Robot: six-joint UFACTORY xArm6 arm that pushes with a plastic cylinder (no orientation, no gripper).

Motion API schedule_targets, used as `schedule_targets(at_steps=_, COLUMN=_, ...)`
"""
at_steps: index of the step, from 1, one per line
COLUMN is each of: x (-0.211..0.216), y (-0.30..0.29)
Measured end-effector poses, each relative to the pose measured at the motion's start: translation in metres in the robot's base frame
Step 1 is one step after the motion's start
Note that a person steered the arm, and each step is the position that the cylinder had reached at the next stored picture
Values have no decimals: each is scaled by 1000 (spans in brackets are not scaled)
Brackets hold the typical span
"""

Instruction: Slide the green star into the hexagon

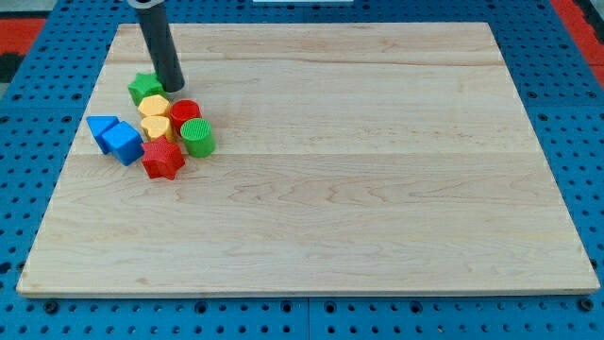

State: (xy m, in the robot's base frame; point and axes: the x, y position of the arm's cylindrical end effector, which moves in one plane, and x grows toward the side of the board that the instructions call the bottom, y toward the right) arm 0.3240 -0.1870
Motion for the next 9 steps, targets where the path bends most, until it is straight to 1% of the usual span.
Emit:
schedule_targets(at_steps=1, x=0, y=-24)
schedule_targets(at_steps=3, x=-33, y=-38)
schedule_targets(at_steps=4, x=-19, y=-71)
schedule_targets(at_steps=5, x=3, y=-84)
schedule_targets(at_steps=6, x=33, y=-58)
schedule_targets(at_steps=7, x=1, y=-57)
schedule_targets(at_steps=8, x=-6, y=-48)
schedule_targets(at_steps=9, x=38, y=-42)
